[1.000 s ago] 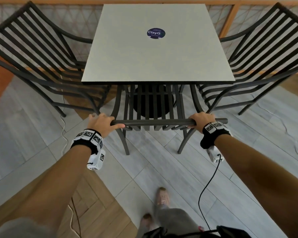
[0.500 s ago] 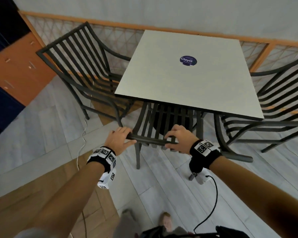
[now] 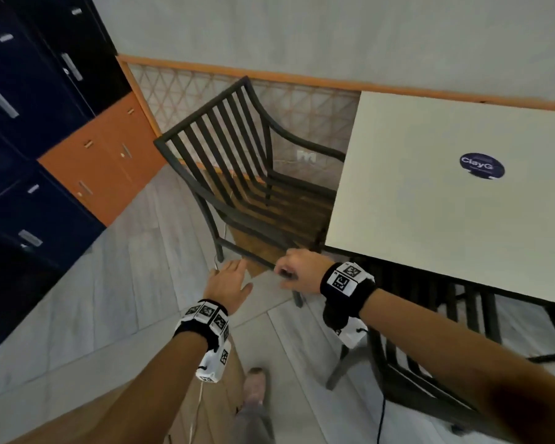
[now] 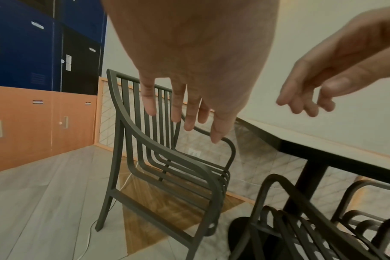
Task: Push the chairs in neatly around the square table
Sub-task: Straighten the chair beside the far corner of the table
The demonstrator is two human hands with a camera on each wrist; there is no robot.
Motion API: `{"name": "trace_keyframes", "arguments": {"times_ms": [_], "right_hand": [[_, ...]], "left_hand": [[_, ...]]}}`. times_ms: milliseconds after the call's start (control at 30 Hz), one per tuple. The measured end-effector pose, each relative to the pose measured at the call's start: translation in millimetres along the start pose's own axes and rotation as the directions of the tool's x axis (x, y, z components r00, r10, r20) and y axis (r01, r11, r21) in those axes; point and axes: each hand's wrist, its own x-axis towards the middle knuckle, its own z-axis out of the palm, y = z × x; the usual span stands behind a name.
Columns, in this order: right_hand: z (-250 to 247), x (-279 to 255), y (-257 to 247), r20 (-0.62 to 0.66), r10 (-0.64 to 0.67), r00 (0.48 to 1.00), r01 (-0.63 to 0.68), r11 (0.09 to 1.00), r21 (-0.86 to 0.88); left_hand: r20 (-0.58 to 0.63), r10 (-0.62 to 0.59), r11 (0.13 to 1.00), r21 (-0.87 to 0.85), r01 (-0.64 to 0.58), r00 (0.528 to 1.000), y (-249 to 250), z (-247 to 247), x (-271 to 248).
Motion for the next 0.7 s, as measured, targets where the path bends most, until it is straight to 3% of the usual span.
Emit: {"name": "trace_keyframes", "arguments": {"times_ms": [167, 333, 500, 600, 700], "right_hand": [[11, 142, 7, 0.043, 0.141, 0.989, -0.144, 0.986, 0.083], [28, 237, 50, -0.021, 0.318, 0.948, -0.315, 0.946, 0.07], [60, 289, 94, -0.045, 0.421, 0.906, -0.421, 0.907, 0.017], [81, 297, 108, 0.0, 0.456, 0.89, -0.456, 0.889, -0.034], [90, 294, 112, -0.042, 0.474, 0.879, -0.476, 0.879, -0.031]], "left_hand": [[0.081, 0.059, 0.998, 0.01, -0.06, 0.995, -67, -12, 108], [0.076, 0.161, 0.984, 0.064, -0.166, 0.984, -97, -18, 224], [0.134, 0.136, 0.98, 0.129, -0.153, 0.982, -128, 21, 287], [0.149, 0.123, 0.977, 0.157, -0.146, 0.981, -142, 47, 302], [0.147, 0.112, 0.973, 0.184, -0.138, 0.983, -145, 57, 305]]}}
